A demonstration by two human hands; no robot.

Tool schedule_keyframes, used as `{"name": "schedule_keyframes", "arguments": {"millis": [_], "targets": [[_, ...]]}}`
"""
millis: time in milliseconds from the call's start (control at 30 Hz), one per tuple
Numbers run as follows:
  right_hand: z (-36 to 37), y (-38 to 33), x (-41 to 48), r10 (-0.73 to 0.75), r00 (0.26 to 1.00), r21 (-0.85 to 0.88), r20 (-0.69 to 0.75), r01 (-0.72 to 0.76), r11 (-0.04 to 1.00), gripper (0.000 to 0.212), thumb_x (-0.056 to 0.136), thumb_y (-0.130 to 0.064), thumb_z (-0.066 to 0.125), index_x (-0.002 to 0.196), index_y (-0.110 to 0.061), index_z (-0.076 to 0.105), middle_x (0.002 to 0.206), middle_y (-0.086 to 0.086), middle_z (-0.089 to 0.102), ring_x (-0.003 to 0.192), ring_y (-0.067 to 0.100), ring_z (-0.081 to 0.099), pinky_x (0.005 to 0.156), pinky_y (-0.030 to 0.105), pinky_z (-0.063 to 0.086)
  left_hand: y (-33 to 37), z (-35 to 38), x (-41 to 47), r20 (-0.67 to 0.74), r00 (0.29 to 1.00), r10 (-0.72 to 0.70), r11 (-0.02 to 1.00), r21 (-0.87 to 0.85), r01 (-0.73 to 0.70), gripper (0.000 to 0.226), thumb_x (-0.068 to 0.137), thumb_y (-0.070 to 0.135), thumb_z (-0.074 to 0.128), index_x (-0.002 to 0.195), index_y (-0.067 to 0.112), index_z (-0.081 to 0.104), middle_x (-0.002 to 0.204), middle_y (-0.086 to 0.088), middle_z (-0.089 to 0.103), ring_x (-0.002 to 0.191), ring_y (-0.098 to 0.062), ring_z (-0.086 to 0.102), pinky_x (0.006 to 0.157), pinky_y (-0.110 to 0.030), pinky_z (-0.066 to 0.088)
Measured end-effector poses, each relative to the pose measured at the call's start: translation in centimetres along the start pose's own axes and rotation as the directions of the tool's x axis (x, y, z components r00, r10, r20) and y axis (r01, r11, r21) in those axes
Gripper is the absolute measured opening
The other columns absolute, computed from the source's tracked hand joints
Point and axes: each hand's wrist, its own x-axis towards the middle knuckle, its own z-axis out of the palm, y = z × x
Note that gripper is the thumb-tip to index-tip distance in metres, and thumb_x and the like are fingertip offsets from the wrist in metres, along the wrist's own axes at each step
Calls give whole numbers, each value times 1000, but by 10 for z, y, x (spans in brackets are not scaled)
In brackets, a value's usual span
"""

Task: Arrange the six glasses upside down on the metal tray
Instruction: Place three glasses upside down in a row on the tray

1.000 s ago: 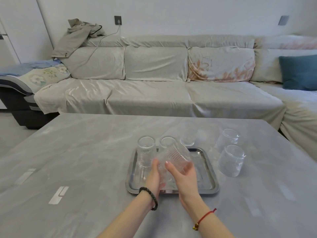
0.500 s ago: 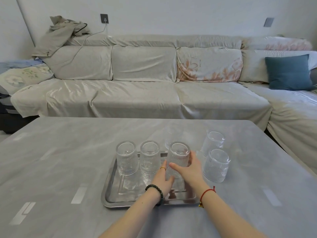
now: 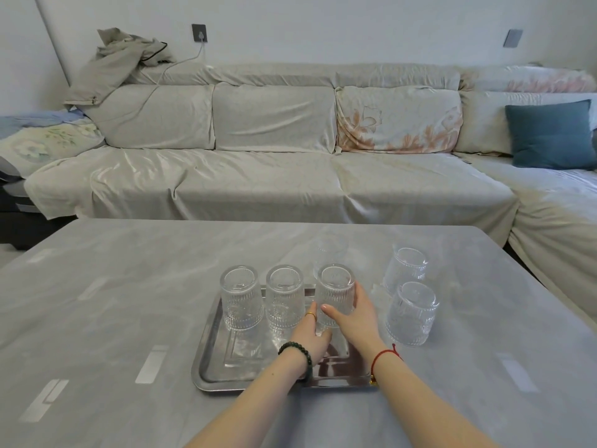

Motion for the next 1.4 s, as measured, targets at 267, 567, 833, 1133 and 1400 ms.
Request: {"name": "schedule_keyframes", "arguments": {"millis": [267, 567, 833, 1133, 1400], "targets": [[19, -4, -41, -31, 958, 123, -286, 68, 990, 46, 80, -3, 60, 121, -19, 46, 120, 10, 53, 105, 25, 54, 97, 41, 46, -11, -14, -35, -288, 950, 126, 960, -207, -190, 41, 88, 9, 50, 129, 11, 44, 125, -6, 57, 110, -12, 55, 94, -24, 49], [76, -20, -61, 44, 999, 150, -12, -42, 988, 72, 77, -16, 70, 138, -17, 31, 137, 2, 45, 124, 22, 45, 107, 42, 39, -54, -98, -45, -752, 659, 14, 982, -114, -151, 67, 69, 18, 76, 125, 12, 39, 129, -7, 45, 118, -25, 44, 100, -37, 37], [106, -28, -43, 91, 988, 124, -125, -76, 989, 88, 72, -16, 75, 142, -9, 22, 148, 12, 33, 138, 25, 28, 113, 36, 24, -64, -112, -15, -504, 863, 2, 987, -140, -84, 92, 67, 19, 78, 139, 14, 21, 146, -6, 36, 132, -23, 36, 110, -41, 32], [104, -18, -28, 29, 993, 62, -116, -22, 998, 90, 72, -19, 76, 143, -14, 19, 150, 8, 32, 138, 25, 30, 112, 34, 25, -68, -112, -10, -515, 856, 39, 989, -103, -108, 76, 74, 22, 71, 136, 14, 27, 142, -6, 42, 129, -22, 40, 109, -41, 34], [96, -18, -32, -8, 996, 50, -83, 12, 999, 88, 75, -20, 74, 143, -14, 18, 151, 7, 29, 138, 24, 29, 112, 34, 25, -68, -114, -16, -514, 856, 50, 992, -73, -102, 81, 72, 21, 74, 137, 14, 25, 144, -7, 39, 131, -22, 38, 109, -39, 33]]}}
